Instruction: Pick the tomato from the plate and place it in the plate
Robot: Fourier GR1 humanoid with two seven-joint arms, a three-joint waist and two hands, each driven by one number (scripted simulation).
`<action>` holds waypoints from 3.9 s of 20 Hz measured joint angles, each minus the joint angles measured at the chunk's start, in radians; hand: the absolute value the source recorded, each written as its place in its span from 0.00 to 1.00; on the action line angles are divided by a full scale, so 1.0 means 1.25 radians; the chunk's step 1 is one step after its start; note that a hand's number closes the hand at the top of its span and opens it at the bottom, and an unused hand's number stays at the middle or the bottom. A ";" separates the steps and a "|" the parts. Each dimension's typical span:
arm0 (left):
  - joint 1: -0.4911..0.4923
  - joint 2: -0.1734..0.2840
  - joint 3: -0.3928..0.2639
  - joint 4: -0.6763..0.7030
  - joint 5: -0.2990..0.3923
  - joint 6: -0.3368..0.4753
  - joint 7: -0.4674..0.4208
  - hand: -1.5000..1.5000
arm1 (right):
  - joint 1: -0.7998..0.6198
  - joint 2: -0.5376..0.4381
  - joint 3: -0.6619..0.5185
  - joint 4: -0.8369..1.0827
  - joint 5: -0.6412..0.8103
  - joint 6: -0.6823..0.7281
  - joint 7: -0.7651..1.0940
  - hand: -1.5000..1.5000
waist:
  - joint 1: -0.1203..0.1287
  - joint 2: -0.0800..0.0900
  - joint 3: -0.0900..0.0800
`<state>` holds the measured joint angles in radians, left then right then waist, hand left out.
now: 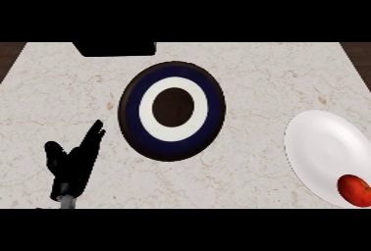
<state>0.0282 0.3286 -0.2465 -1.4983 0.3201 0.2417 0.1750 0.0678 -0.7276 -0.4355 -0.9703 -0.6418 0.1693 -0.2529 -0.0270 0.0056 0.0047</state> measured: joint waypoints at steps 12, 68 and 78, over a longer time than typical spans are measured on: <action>-0.026 -0.033 -0.005 0.032 -0.014 -0.015 -0.006 0.50 | 0.048 -0.217 0.087 0.137 0.162 0.346 -0.060 0.00 | 0.024 -0.005 0.000; -0.014 -0.126 0.104 0.028 -0.119 -0.122 0.026 0.50 | 0.064 0.073 0.228 -0.297 0.666 0.265 0.232 1.00 | 0.019 -0.012 -0.008; -0.021 -0.132 0.095 0.030 -0.141 -0.130 0.019 0.50 | -0.027 0.260 0.392 -0.491 0.860 0.067 0.331 1.00 | 0.070 -0.018 -0.016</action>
<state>0.0018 0.1640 -0.1272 -1.4614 0.1440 0.0788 0.1994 0.0336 -0.4026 0.0539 -1.5836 0.4328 0.2528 0.1608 0.0603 -0.0172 -0.0150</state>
